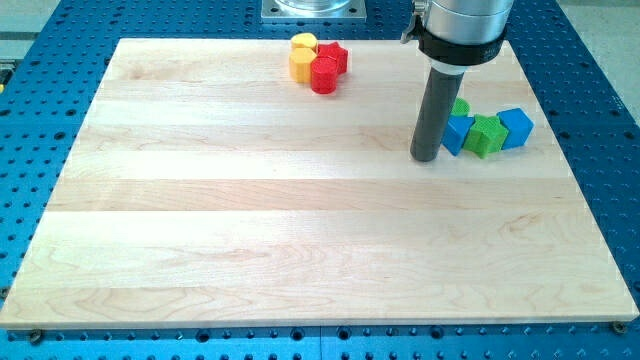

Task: Push the blue cube to the bottom right corner of the board

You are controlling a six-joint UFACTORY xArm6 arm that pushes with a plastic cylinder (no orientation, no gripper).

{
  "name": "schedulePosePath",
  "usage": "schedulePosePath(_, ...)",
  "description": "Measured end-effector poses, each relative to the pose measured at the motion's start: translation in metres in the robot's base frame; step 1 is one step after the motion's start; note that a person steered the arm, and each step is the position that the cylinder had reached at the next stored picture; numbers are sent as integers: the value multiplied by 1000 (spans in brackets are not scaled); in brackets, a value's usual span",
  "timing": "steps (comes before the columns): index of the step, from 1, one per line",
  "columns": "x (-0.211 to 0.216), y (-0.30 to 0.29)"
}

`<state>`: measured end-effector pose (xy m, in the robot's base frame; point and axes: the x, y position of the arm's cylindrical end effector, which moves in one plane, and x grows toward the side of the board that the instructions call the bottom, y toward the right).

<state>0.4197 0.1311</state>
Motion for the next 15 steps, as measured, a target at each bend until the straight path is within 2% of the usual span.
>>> schedulePosePath(4, -5, 0)
schedulePosePath(5, -68, -5)
schedulePosePath(6, -117, 17)
schedulePosePath(7, -136, 63)
schedulePosePath(8, -136, 101)
schedulePosePath(9, -141, 110)
schedulePosePath(10, -139, 112)
schedulePosePath(12, -106, 162)
schedulePosePath(13, -62, 145)
schedulePosePath(14, -36, 132)
schedulePosePath(15, 15, 98)
